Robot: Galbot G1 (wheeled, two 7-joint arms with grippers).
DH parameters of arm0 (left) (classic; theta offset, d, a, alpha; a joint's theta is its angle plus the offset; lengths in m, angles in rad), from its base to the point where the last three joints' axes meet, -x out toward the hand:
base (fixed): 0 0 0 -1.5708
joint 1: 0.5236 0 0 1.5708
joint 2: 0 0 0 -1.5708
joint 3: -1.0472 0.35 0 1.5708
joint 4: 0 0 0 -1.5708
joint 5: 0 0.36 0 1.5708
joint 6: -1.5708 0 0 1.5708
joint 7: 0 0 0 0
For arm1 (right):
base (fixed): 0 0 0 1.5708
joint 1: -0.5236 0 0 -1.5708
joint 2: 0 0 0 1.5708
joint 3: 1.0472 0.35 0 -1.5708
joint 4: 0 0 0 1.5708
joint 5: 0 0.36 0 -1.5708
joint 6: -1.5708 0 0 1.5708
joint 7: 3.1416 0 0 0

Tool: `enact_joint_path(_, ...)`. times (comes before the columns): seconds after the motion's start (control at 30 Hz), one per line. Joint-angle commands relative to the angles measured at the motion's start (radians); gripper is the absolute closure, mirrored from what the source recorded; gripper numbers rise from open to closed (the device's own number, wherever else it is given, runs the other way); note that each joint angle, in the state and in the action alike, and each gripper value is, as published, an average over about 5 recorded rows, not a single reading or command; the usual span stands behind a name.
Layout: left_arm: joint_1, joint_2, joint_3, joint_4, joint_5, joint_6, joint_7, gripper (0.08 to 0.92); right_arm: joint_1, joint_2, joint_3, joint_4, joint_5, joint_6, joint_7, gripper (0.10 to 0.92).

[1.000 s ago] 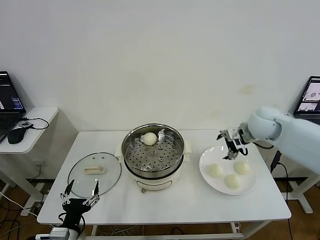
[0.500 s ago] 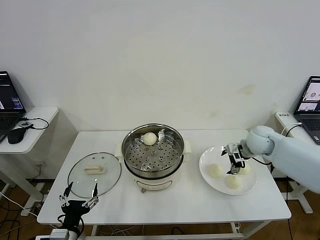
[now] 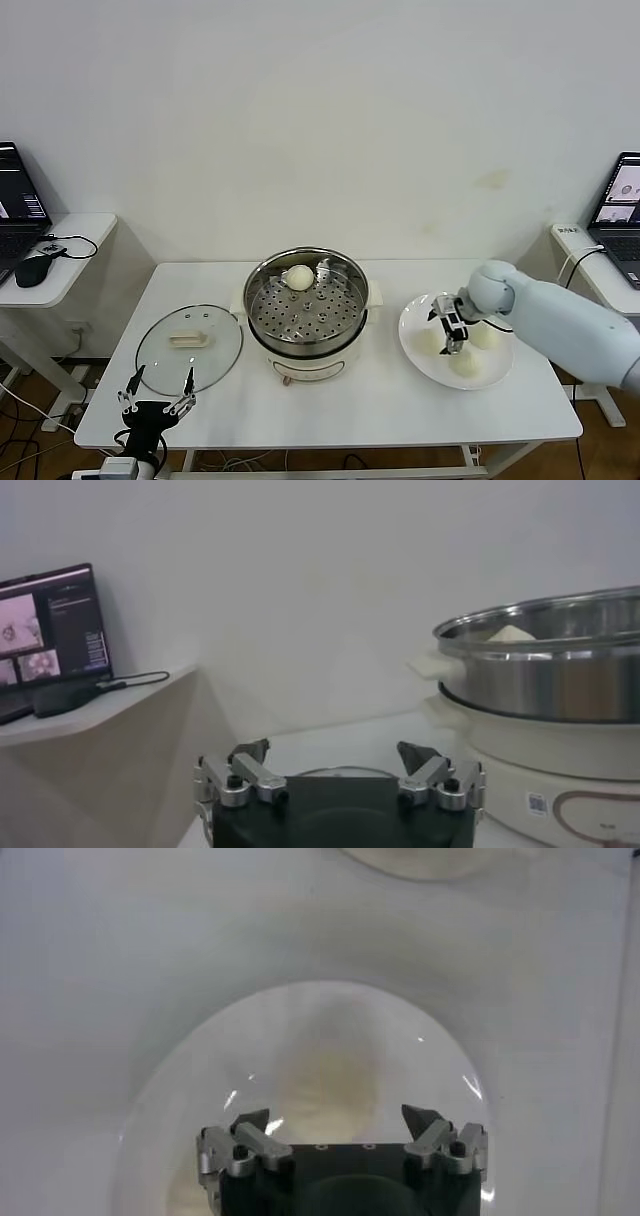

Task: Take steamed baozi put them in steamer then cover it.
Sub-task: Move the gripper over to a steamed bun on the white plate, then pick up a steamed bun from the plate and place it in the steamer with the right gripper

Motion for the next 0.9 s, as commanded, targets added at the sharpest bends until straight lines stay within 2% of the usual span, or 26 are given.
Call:
enact_joint_path(0.03,-0.001,-0.001,0.001,0.001,0.000,-0.001,0.000,0.177,-0.024,0.050,0.014,-0.059,-0.025,0.017,-0.005,0.203)
enact_joint_path(0.2,-0.002,-0.001,0.001,0.002,0.000,-0.001,0.000,0.177,-0.030,0.054,0.019,-0.067,-0.033,0.016,-0.004,0.251)
enact_joint_path(0.5,-0.003,0.000,0.000,0.000,-0.001,-0.001,0.000,0.177,-0.018,0.047,0.026,-0.062,-0.028,0.017,-0.008,0.438)
enact_joint_path(0.9,-0.006,0.007,0.003,-0.012,-0.005,0.001,0.001,0.177,0.281,-0.072,-0.071,0.139,0.153,-0.069,-0.031,0.433)
